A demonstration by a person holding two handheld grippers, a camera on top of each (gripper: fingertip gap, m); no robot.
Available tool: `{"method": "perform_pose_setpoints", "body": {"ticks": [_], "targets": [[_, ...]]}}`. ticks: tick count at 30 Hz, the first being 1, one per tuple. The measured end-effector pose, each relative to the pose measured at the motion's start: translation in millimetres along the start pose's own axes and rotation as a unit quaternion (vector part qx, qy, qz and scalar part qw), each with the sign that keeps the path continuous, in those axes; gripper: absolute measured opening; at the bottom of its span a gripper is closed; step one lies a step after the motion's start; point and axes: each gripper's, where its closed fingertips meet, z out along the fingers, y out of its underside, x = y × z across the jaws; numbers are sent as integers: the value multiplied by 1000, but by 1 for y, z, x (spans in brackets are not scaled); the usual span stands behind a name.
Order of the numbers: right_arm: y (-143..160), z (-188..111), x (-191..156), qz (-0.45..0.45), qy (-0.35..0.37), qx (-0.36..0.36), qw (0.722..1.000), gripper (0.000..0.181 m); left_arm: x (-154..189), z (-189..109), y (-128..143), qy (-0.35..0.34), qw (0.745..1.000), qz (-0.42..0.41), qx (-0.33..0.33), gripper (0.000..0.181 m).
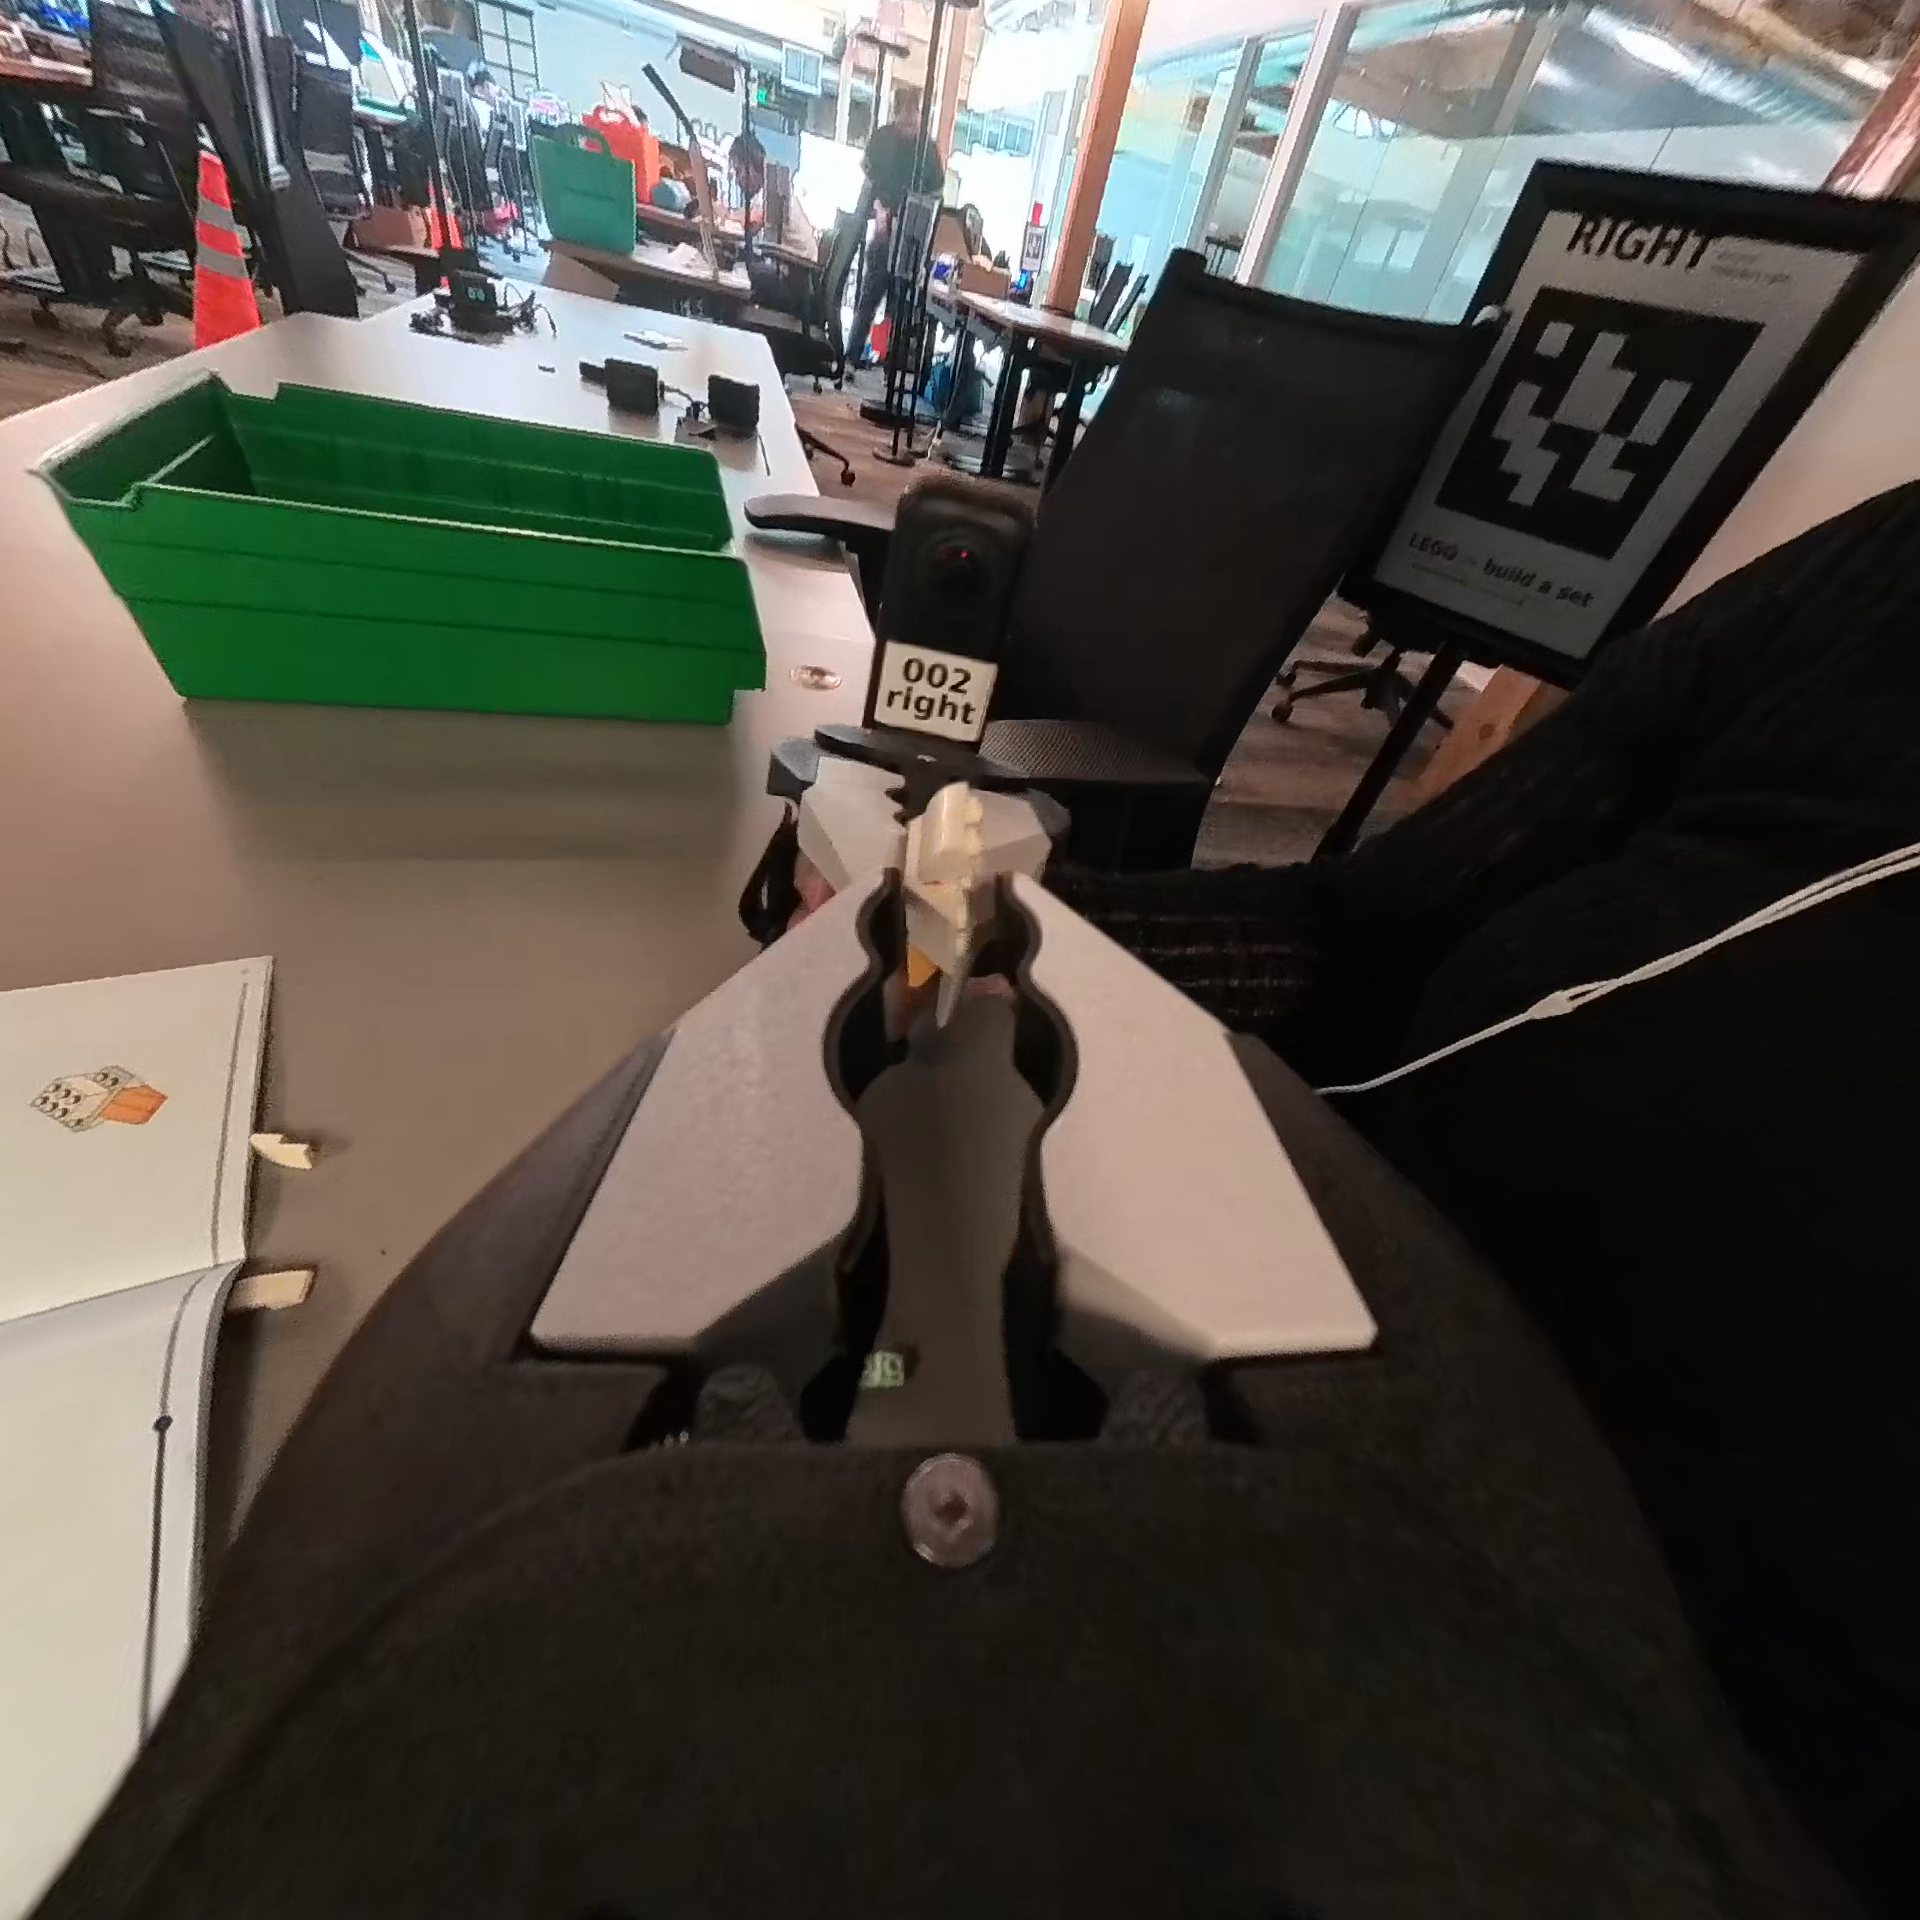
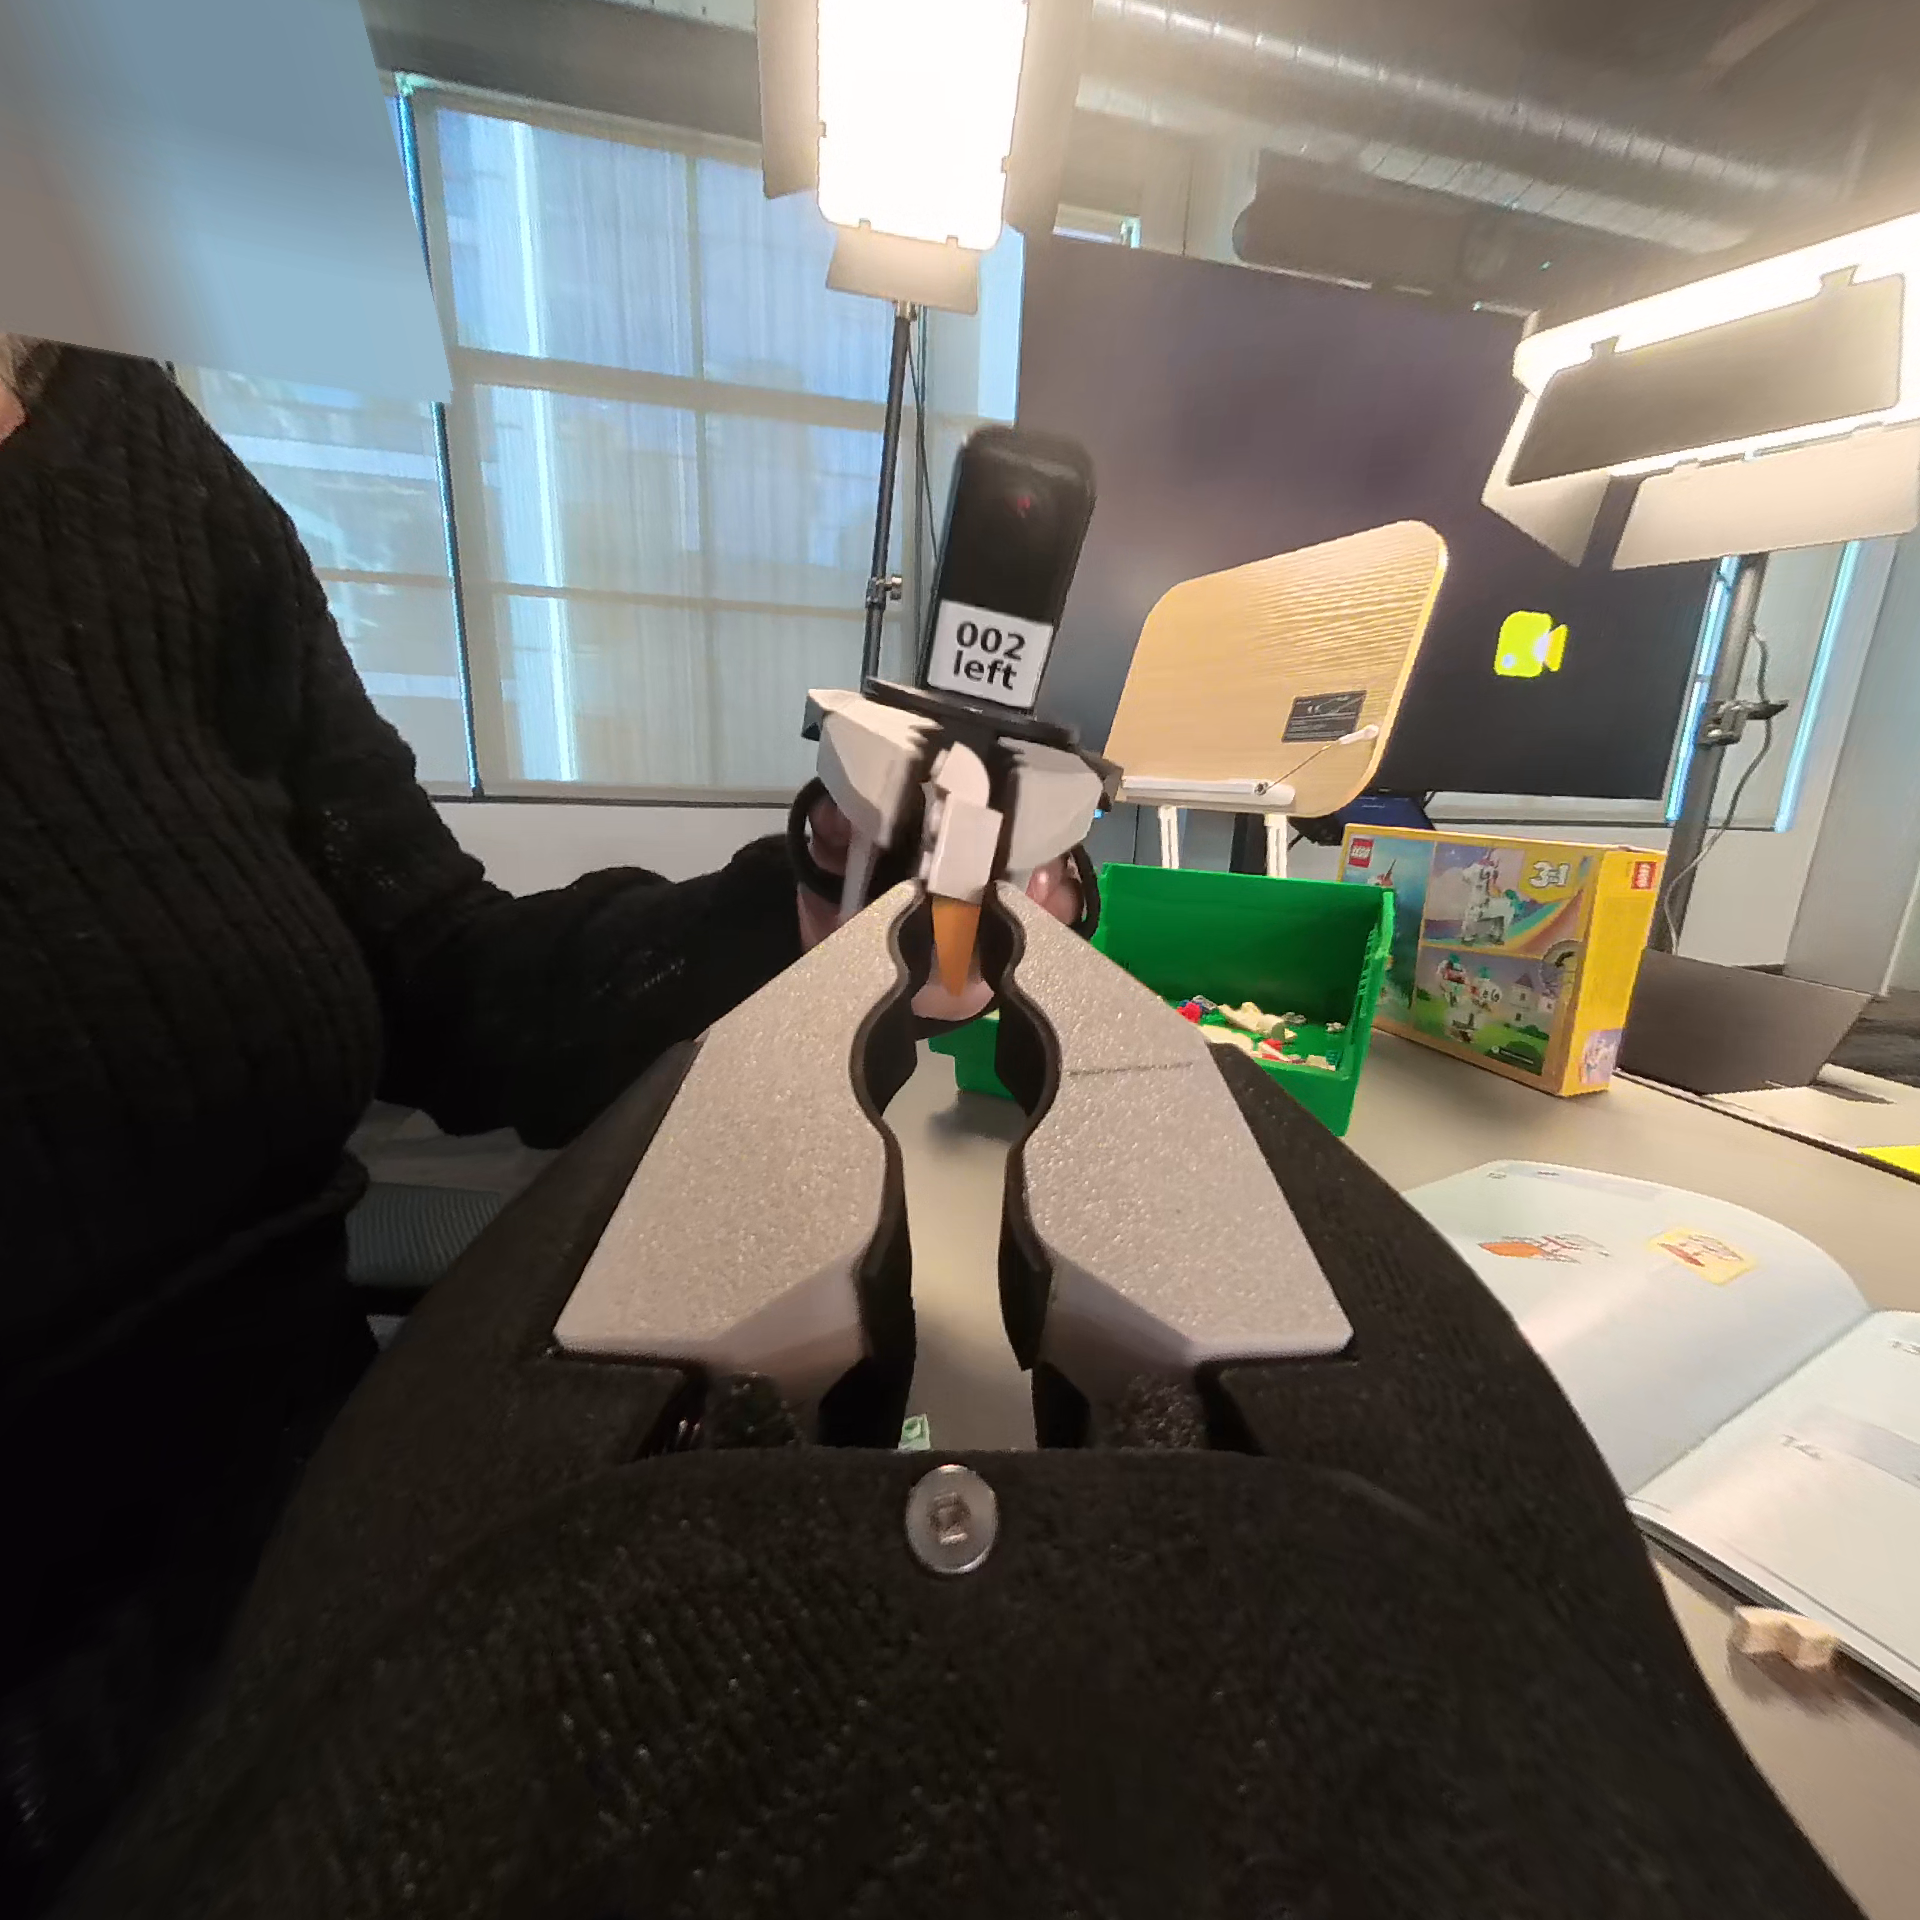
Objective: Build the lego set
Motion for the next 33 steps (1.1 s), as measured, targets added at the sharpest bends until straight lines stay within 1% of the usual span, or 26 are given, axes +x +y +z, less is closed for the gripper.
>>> {"method": "perform_pose_setpoints", "body": {"ticks": [2,6,10,14,17,20,25,28,33], "targets": [[0,-1,0,-1,1,0,1000,7,0,-2,-4,5,1000,-9,18,21],[3,1,0,-6,2,-8,1000,7,-3,-5,-9,-3,999,-14,41,22],[3,1,-1,-8,3,-10,1000,7,-3,-3,-4,-2,999,-18,31,20],[4,0,0,-10,4,-12,1000,7,-3,-2,-3,4,999,-25,29,13],[5,0,-1,-12,3,-14,1000,7,-2,-2,-2,5,999,-26,25,13],[6,2,-1,-15,5,-17,1000,7,-2,-3,0,-17,999,19,20,12],[6,1,-4,-46,12,-21,999,7,0,-2,1,-47,994,93,12,13],[6,1,-4,-55,15,-25,998,7,0,-2,2,-72,987,145,8,12],[6,1,-1,-57,21,-27,998,7,-4,-2,2,-108,976,190,1,12]]}}
